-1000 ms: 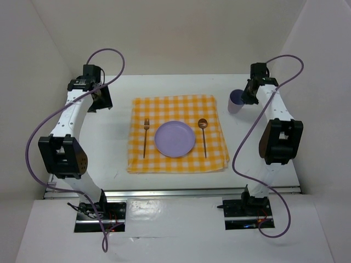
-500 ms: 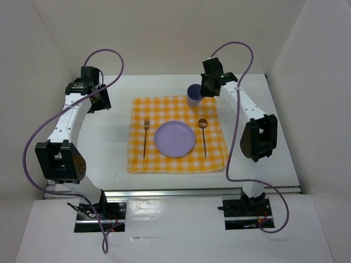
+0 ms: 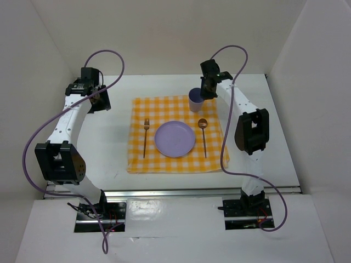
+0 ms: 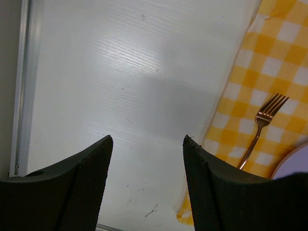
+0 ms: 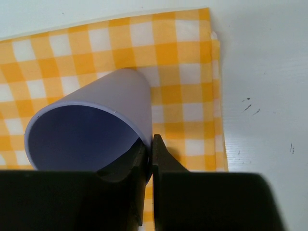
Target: Set the dinner table for one person
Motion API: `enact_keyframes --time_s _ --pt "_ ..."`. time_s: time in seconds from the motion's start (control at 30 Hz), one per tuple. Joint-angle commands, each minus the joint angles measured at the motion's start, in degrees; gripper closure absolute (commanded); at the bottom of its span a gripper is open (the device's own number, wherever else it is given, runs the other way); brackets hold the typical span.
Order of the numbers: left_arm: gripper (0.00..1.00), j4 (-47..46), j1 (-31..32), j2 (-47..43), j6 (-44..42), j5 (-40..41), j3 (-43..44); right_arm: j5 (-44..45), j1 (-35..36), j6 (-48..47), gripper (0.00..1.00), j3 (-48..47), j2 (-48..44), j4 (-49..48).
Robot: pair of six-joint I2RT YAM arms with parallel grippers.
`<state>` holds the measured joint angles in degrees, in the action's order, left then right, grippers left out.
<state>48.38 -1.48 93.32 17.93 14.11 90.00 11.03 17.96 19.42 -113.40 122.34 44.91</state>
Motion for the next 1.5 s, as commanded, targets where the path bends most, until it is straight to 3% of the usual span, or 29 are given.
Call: enact_keyframes --time_s 0.0,0.07,0.1,0.23,0.4,0.6,0.83,1.0,1.13,1.3,1.47 --pt "0.33 -1.1 -0.4 -1.6 -0.8 0.1 -0.2 0.3 -0.2 -0.4 0.85 -3.6 0.4 1.5" --pt "0.33 -1.1 -0.4 -1.6 -0.8 0.1 -0.2 -0.7 -0.2 -0.4 0.58 -4.1 0.4 1.5" --pt "0.33 -1.1 -0.4 -1.6 -0.8 0.1 -0.2 -1.4 -0.2 -0.4 0.51 -4.1 0.4 1.5" --pt "0.33 -1.1 -0.4 -1.6 -1.3 -0.4 -0.2 -2.6 -0.2 -1.7 0.34 -4.1 -0.1 -1.2" --pt "0.33 -1.1 -0.4 -2.2 -1.3 -0.4 -0.7 -2.1 -0.2 -3.6 0.25 -6.0 -1.5 -2.3" --pt "0.33 -1.6 -0.4 -2.7 -2.4 0.1 -0.7 2.2 -0.2 -5.4 0.0 -4.4 -11.8 -6.5" --pt "0.33 -1.0 -0.4 -2.7 -6.1 1.2 -0.2 2.2 -9.0 -5.2 0.0 14.1 -31.1 -6.9" --pt "0.33 0.2 -6.2 -3.8 -8.0 0.0 -2.9 -1.6 -16.1 0.5 0.0 30.1 -47.0 -1.0" --pt "0.33 0.2 -13.8 -5.2 -12.0 -5.1 -11.9 -2.4 -16.6 3.5 0.0 43.8 -58.8 -1.6" --pt "0.33 0.8 -23.6 -5.7 -16.1 -8.3 -18.1 -7.5 -16.6 4.8 0.0 49.3 -68.0 0.6" --pt "0.33 2.2 -27.2 -8.3 -19.0 -9.3 -20.5 -11.1 -16.6 5.4 0.0 53.4 -74.3 1.3"
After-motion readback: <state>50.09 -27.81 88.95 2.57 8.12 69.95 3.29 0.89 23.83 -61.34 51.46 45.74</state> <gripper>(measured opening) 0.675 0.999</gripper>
